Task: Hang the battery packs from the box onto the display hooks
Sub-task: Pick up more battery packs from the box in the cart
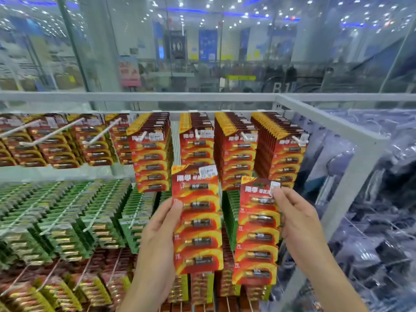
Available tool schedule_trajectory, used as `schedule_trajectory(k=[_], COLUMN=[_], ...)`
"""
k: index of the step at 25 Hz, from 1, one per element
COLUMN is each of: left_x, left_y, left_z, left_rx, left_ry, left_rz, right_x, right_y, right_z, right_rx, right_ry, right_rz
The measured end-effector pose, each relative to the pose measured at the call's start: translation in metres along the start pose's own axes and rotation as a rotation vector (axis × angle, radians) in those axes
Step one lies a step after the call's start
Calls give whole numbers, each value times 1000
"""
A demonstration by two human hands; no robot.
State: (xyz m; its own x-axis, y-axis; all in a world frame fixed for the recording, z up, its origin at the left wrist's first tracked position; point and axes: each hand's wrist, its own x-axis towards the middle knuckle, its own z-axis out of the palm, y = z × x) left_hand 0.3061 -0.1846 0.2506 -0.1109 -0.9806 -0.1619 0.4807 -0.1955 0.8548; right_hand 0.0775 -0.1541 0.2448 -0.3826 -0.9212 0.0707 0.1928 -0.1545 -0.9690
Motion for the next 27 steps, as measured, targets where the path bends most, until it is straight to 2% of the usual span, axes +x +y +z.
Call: schedule_trajectory(k=[6,15,21,27], left_x=[23,47,65,96], left_y=[40,23,24,34], left_z=[26,30,27,40], left_rx=[57,18,95,254], left_ry=[-45,-32,-27,25], left_rz=[115,123,126,170], right_x=[1,8,16,40], right_y=[-4,-12,-26,-63], right_z=[-4,-15,-13,20], right_rx=[-25,-47,-71,-225], right_ry=[26,71,70,0], right_rz=[38,36,-27,-203])
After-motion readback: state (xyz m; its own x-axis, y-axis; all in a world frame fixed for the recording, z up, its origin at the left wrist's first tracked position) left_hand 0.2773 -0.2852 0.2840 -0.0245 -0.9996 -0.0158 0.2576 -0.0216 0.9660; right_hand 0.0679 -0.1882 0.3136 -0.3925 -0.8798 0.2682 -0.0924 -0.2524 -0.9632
